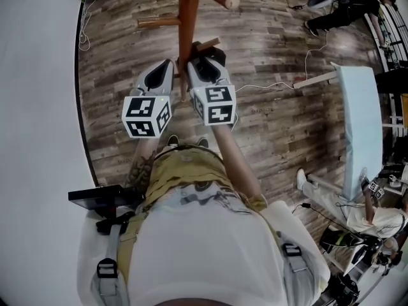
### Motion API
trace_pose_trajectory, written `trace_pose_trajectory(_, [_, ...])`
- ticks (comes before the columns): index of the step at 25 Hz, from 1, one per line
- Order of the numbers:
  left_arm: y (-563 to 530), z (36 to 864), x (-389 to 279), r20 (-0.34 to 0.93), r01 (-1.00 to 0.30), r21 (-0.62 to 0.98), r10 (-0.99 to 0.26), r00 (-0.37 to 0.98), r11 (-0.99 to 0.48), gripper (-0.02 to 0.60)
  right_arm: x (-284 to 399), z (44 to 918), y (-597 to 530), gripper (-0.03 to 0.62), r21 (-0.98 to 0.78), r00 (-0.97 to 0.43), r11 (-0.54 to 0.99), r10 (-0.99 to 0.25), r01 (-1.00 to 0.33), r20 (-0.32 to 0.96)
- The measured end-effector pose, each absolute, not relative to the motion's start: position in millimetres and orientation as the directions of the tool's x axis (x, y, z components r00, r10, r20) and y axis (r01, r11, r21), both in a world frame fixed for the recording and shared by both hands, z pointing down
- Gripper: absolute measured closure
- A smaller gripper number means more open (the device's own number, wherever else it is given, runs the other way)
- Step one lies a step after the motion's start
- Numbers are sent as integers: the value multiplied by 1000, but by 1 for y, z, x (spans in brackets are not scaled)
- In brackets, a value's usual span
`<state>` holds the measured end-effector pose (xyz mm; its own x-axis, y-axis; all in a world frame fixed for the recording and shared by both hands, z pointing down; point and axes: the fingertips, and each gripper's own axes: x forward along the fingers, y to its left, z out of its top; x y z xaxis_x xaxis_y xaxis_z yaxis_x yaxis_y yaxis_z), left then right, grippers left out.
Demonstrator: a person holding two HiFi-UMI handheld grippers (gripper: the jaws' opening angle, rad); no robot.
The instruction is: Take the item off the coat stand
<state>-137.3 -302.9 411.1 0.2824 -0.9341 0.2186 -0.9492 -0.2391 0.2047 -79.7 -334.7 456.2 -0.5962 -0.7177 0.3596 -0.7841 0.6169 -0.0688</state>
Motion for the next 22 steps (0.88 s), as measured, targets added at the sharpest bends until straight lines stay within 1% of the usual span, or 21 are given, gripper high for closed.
trace_pose_trajectory(4, [-304,410,-145,222,-954,202,-938,264,-221,581,-86,461,-341,465,-48,-593,628,-705,-777,389])
trace_pose_trajectory(8, [-304,408,-148,221,-955,202,-940,259,-215,581,-90,461,-339,487,-35,-605,648,-689,-761,399])
trace_pose_trajectory(16, [-321,424,-144,219,-950,213,-936,274,-228,581,-82,460,-353,493,-14,-590,623,-733,-782,340])
trace_pose_trajectory(22, [-306,408,-133,214,-951,205,-937,276,-233,581,-65,427,-340,494,-3,-570,593,-771,-805,283])
